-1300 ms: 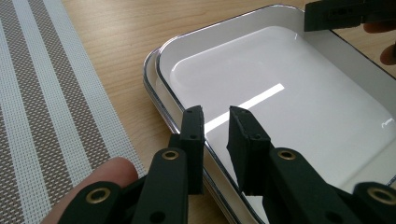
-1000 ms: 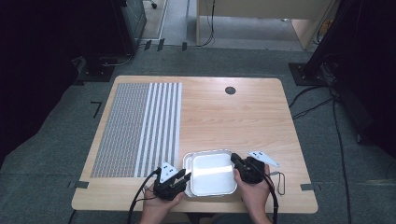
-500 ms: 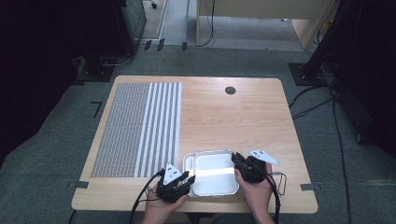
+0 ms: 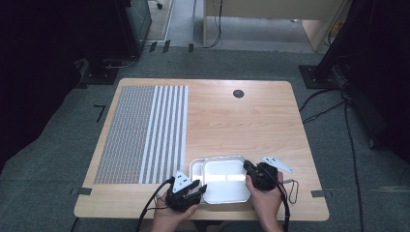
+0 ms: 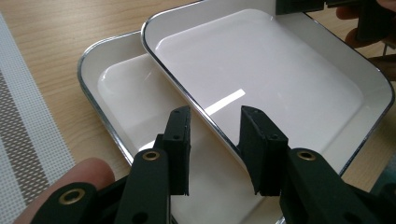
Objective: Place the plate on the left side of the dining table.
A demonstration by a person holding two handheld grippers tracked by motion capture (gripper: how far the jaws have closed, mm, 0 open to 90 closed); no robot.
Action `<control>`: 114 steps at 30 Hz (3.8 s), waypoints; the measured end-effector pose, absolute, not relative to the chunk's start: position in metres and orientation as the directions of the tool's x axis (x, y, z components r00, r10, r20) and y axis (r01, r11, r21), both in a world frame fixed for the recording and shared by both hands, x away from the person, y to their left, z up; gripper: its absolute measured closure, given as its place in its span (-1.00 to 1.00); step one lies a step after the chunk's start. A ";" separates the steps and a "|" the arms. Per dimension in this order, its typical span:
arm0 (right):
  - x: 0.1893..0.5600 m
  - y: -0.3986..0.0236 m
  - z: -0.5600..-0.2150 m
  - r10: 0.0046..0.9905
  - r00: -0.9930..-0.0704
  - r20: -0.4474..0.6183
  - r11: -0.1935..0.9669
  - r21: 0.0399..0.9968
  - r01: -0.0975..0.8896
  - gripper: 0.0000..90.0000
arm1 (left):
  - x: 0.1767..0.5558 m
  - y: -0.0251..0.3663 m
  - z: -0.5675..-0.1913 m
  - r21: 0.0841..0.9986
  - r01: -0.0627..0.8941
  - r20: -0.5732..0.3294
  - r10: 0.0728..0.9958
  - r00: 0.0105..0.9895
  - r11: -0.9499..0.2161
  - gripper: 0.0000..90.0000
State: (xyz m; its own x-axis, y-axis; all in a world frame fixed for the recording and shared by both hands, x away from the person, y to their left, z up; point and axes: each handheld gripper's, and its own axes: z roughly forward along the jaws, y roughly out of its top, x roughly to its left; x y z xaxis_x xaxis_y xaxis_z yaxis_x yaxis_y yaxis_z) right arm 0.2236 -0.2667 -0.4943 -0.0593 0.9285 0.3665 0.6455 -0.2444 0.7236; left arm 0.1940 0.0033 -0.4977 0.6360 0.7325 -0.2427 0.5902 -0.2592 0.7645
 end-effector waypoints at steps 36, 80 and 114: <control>0.212 -0.253 -0.486 0.950 -0.044 0.310 -0.221 0.764 0.607 0.98 | 0.194 0.001 -0.491 0.685 0.697 -0.299 0.790 0.536 -0.213 0.72; 0.282 -0.140 -0.430 0.920 -0.163 0.357 -0.196 0.777 0.598 0.99 | 0.239 0.118 -0.435 0.713 0.691 -0.286 0.850 0.443 -0.121 0.76; 0.382 -0.054 -0.448 0.880 -0.137 0.454 -0.239 0.675 0.698 1.00 | 0.319 0.205 -0.448 0.647 0.761 -0.401 0.868 0.293 0.042 0.80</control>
